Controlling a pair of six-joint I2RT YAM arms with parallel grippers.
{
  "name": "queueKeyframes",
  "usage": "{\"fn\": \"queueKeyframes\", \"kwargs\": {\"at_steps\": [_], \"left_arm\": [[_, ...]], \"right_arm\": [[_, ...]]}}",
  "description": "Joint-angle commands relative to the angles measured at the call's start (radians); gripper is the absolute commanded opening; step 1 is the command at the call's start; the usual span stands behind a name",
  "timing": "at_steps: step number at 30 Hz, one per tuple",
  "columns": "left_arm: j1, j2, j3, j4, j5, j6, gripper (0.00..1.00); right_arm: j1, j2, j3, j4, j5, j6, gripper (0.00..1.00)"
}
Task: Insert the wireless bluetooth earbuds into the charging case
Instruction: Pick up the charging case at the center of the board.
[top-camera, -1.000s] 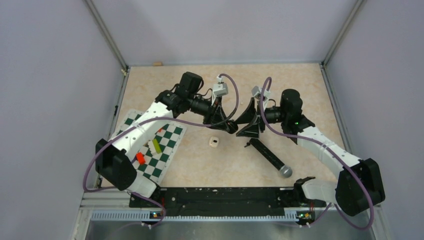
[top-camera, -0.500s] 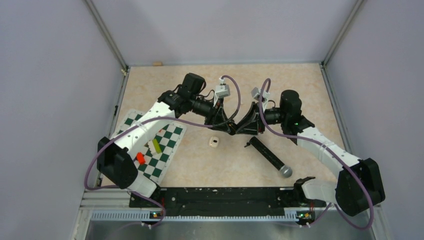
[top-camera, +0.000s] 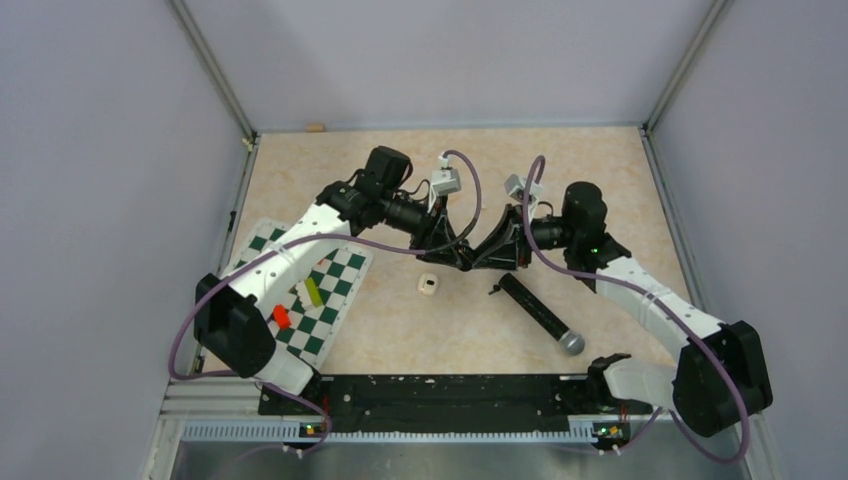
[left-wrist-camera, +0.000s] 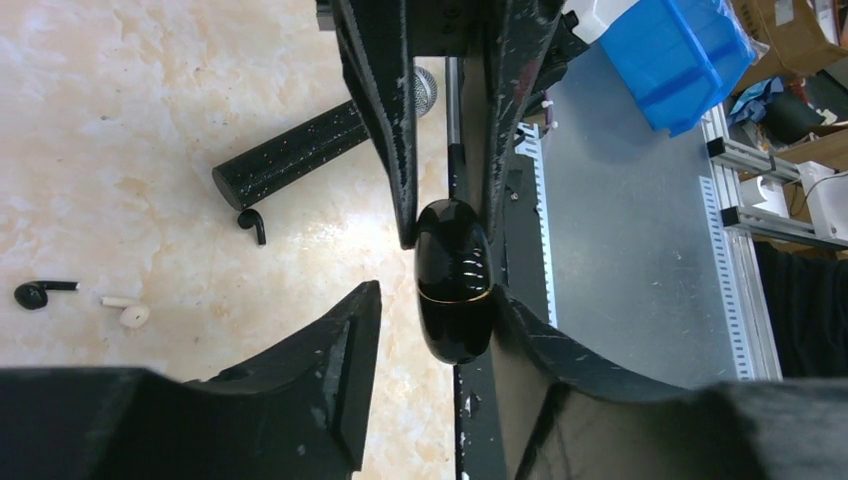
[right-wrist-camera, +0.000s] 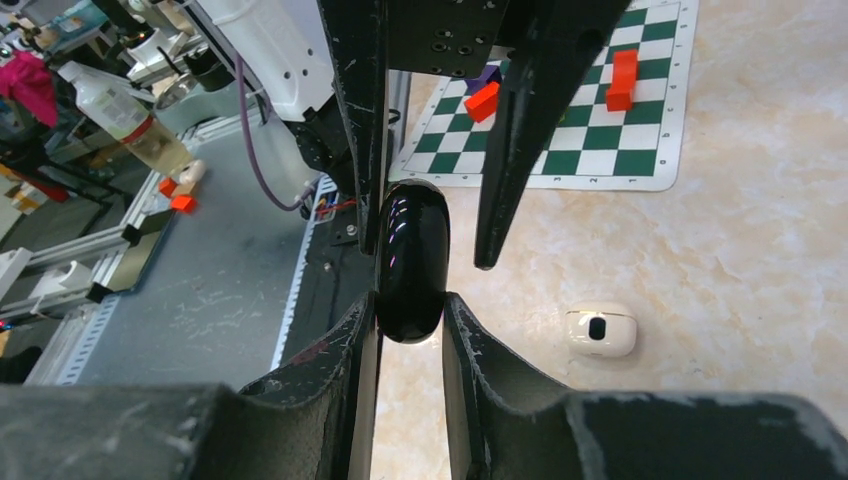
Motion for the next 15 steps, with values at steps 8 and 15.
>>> {"fn": "queueKeyframes", "kwargs": {"at_steps": [8, 15], "left_arm": [[-0.002, -0.020, -0.004, 0.065, -0.062, -0.012, 0.76], [-0.004, -0.023, -0.008, 0.063, -0.055, 0.001, 0.72]], "right_arm": [[-0.005, -0.085, -0.012, 0.070, 0.077, -0.011, 0.09], [-0.006, -0.071, -0.017, 0.069, 0.138, -0.021, 0.09]]}}
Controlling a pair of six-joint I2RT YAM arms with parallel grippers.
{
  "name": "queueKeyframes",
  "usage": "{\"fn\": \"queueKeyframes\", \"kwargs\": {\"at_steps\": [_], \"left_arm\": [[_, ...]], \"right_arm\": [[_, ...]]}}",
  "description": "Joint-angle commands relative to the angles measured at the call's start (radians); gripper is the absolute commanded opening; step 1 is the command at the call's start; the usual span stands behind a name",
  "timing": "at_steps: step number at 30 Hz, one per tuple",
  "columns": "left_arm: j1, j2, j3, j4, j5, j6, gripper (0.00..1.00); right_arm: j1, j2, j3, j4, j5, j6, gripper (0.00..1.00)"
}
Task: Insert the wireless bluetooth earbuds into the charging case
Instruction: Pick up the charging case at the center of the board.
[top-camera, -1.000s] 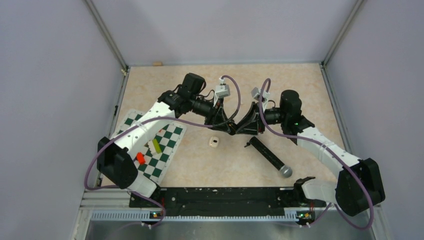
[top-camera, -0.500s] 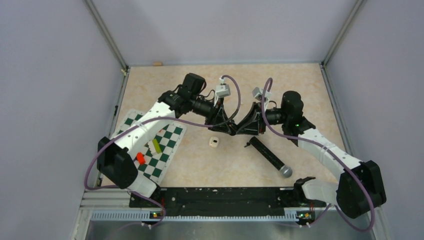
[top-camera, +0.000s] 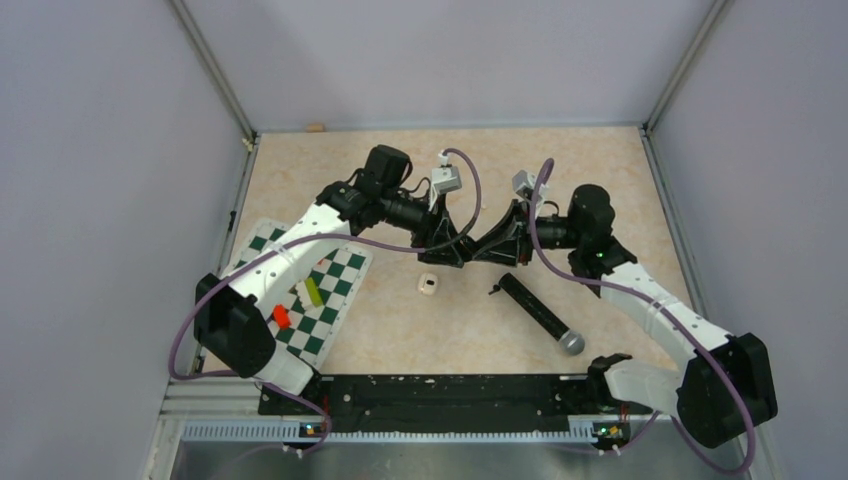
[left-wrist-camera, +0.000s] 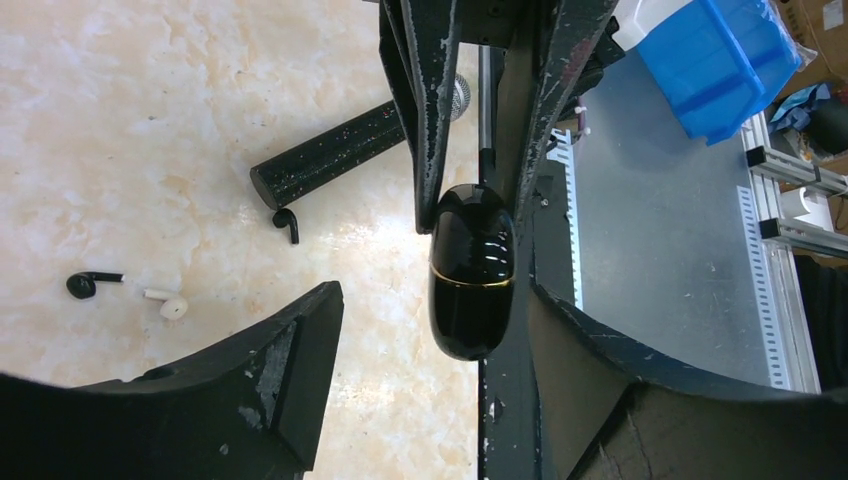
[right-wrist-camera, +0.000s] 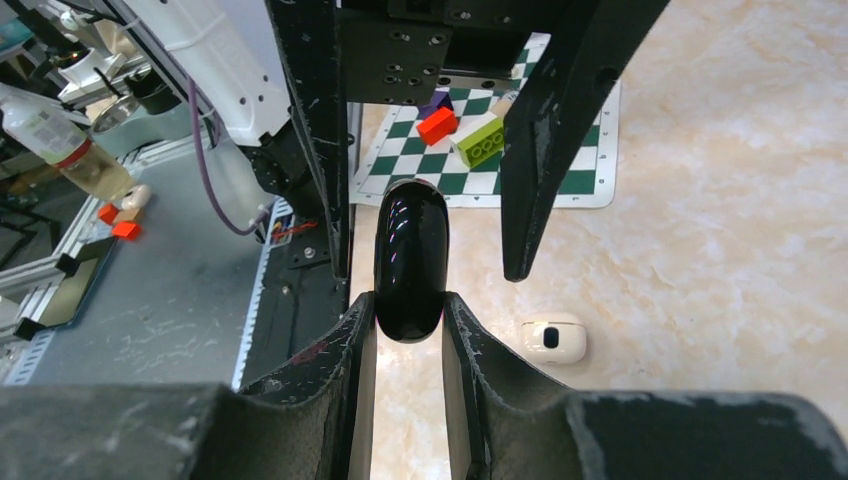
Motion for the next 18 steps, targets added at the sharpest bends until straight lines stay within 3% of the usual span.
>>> {"fn": "queueKeyframes", "kwargs": {"at_steps": [1, 15, 18], "left_arm": [[-0.004, -0.023, -0.006, 0.023, 0.015, 0.018, 0.72], [-0.021, -0.008, 0.011, 0.006, 0.040, 0.030, 0.53], [-0.021, -0.007, 0.018, 0.004, 0.046, 0.027, 0.45]], "right_arm": [[-0.002, -0.012, -0.012, 0.051, 0.055, -0.009, 0.09], [-0.002, 0.004, -0.037, 0.128, 0.080, 0.041, 0.09], [-0.002, 0.007, -0.048, 0.153, 0.085, 0.061, 0.09]]}}
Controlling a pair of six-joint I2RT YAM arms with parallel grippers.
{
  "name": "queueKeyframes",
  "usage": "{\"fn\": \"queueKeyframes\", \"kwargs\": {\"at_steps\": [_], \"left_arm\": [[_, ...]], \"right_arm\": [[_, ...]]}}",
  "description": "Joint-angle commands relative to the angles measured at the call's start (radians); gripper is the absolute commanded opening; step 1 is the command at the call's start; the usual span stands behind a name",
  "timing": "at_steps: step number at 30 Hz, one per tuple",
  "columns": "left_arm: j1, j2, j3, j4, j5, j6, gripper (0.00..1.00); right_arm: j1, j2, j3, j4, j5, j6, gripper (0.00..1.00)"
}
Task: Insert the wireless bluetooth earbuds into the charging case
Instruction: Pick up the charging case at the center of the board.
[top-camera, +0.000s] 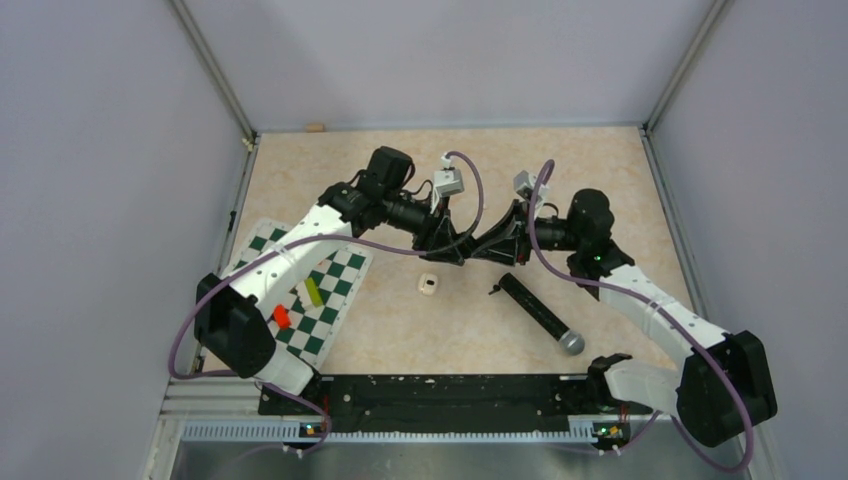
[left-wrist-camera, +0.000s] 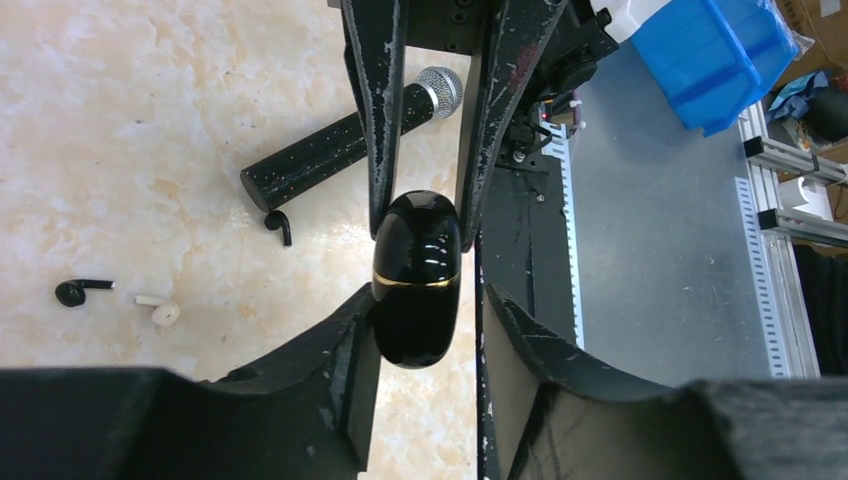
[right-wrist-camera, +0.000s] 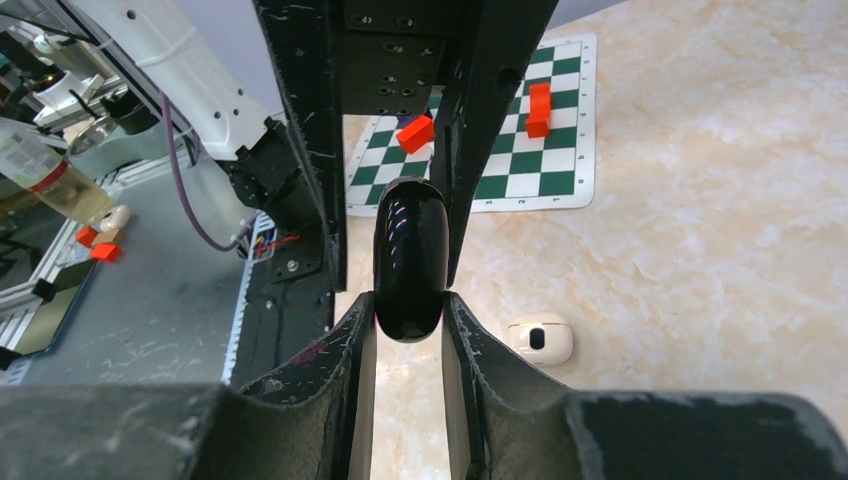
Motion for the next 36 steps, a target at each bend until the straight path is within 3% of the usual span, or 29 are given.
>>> {"fn": "queueKeyframes", "kwargs": {"at_steps": [1, 7, 12, 21, 31, 36], "left_arm": [[-0.005, -0.006, 0.022, 0.008, 0.040, 0.012, 0.43], [-0.006, -0.008, 0.027, 0.009, 0.048, 0.011, 0.37], [-0.005, -0.008, 0.025, 0.010, 0.053, 0.011, 0.45], [-0.007, -0.008, 0.022, 0.014, 0.059, 0.009, 0.42], [-0.007, -0.023, 0.030, -0.043, 0.016, 0.083, 0.63], [-0.006, -0.032, 0.024, -0.045, -0.002, 0.094, 0.63]], "right_arm": [[-0.002, 0.004, -0.009, 0.094, 0.014, 0.038, 0.09], [-0.001, 0.016, -0.012, 0.105, 0.006, 0.048, 0.09], [-0.001, 0.025, -0.014, 0.126, 0.001, 0.076, 0.10], [-0.001, 0.036, -0.016, 0.158, -0.003, 0.114, 0.10], [-0.017, 0.011, 0.012, 0.068, -0.043, 0.041, 0.09], [-0.031, 0.009, 0.016, 0.053, -0.069, 0.036, 0.09]]}}
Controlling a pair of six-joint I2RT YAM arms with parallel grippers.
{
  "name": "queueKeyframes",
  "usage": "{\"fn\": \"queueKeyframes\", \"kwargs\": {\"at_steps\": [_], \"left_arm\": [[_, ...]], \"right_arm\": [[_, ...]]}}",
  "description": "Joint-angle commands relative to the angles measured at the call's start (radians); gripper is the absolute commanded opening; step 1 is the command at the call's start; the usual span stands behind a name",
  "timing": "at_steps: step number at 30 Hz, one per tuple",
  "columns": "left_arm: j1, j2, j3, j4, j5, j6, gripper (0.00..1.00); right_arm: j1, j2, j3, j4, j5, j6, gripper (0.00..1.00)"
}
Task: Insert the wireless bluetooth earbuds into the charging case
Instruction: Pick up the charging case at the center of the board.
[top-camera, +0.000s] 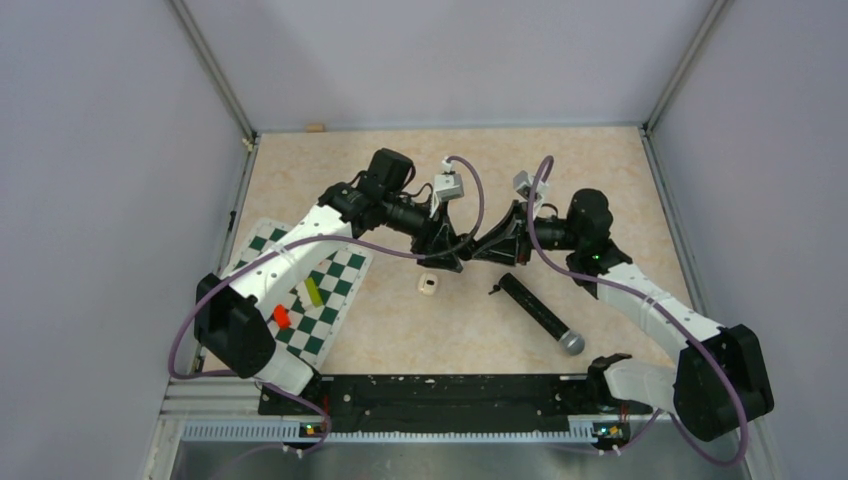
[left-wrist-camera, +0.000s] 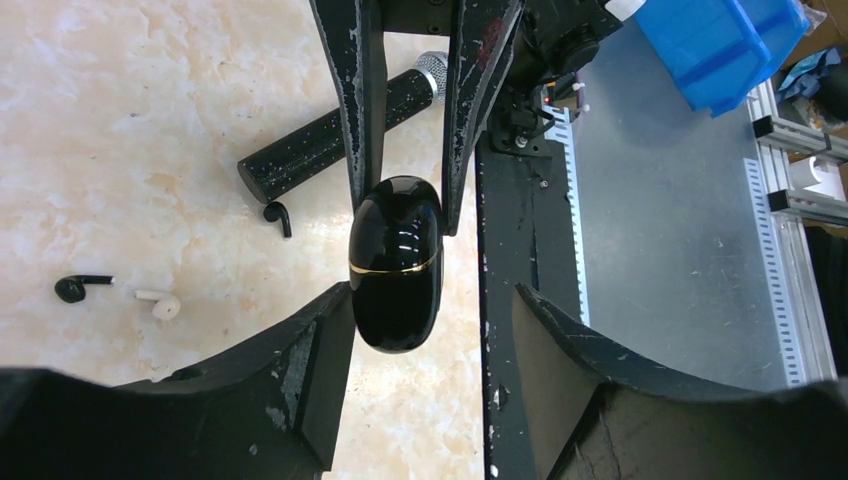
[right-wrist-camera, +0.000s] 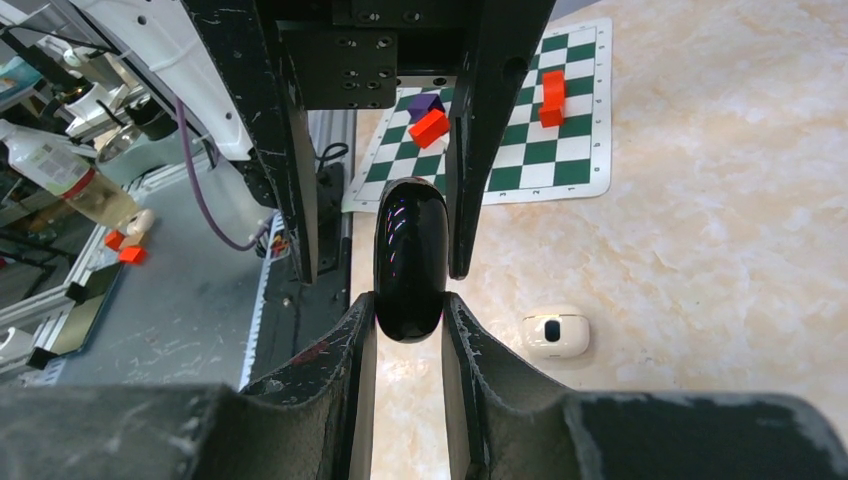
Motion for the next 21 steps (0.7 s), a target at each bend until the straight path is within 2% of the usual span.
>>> {"fn": "queueKeyframes", "kwargs": {"at_steps": [1, 12, 18, 21], "left_arm": [[-0.006, -0.033, 0.025, -0.003, -0.003, 0.040, 0.63], [-0.013, -0.022, 0.022, -0.019, -0.007, 0.062, 0.68], [-0.033, -0.008, 0.033, -0.036, -0.018, 0.076, 0.67], [-0.039, -0.005, 0.034, -0.042, -0.021, 0.080, 0.62]], "right_arm": [[-0.011, -0.016, 0.038, -0.006, -0.050, -0.032, 0.09], [-0.009, 0.021, 0.070, -0.101, -0.096, -0.101, 0.09], [-0.008, 0.032, 0.079, -0.136, -0.100, -0.129, 0.09], [-0.007, 0.031, 0.079, -0.136, -0.099, -0.129, 0.09]]}}
